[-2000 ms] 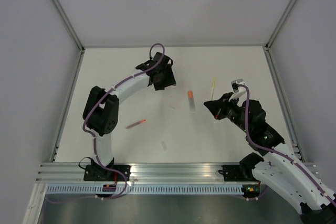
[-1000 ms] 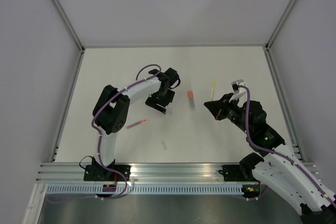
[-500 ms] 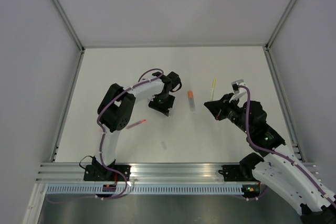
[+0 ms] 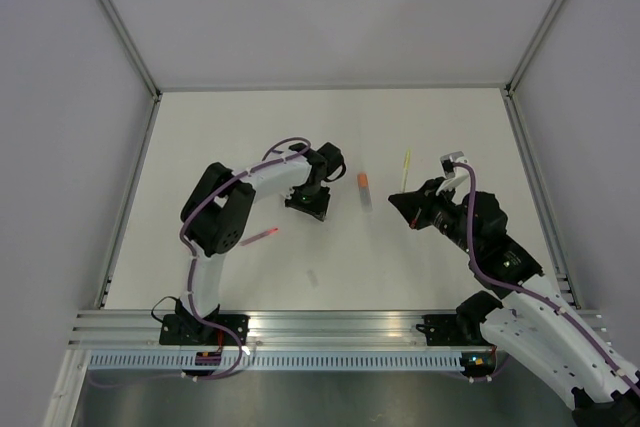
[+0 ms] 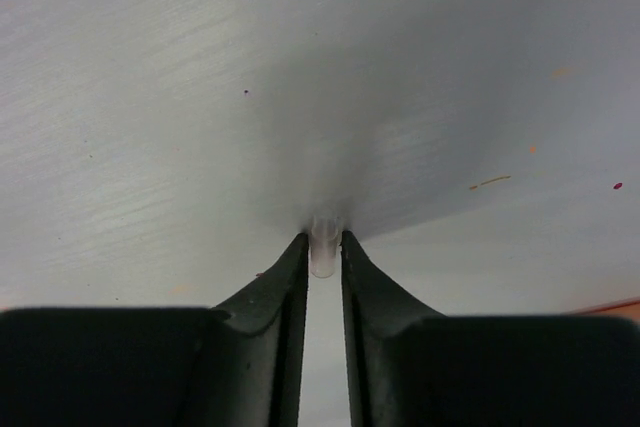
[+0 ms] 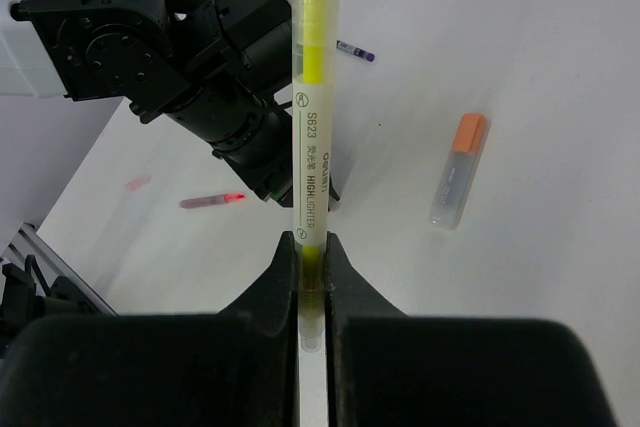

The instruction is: Insert the pens into the pen caps

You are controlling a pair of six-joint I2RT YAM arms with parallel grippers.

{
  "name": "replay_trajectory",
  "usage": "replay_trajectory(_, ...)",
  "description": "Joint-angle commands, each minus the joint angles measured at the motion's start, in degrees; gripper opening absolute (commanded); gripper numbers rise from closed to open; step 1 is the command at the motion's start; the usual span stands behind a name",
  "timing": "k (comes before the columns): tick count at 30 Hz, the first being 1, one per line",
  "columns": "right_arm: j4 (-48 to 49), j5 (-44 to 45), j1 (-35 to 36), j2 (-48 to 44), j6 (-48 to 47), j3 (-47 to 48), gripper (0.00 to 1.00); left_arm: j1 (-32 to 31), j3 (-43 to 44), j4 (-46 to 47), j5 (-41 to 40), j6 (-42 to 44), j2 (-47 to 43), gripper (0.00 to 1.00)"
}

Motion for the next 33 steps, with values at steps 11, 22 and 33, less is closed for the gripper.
replay_trajectory(11,3.9,-4.4,-0.1,2.7,-1.6,-0.3,0.0,-0.2,-9.6,9.1,-6.1,7.2,-8.2,0.02)
replay_trajectory(22,20.5,-29.6,1.8,11.5,1.5,-3.7,0.0,-1.1,-34.4,60.9,4.1,56.0,-48.2,0.02)
replay_trajectory(33,28.0,-32.3,9.5,14.5,1.9,-4.2,0.0,-1.1,-36.9,82.8,27.2,64.5,-53.0,0.02)
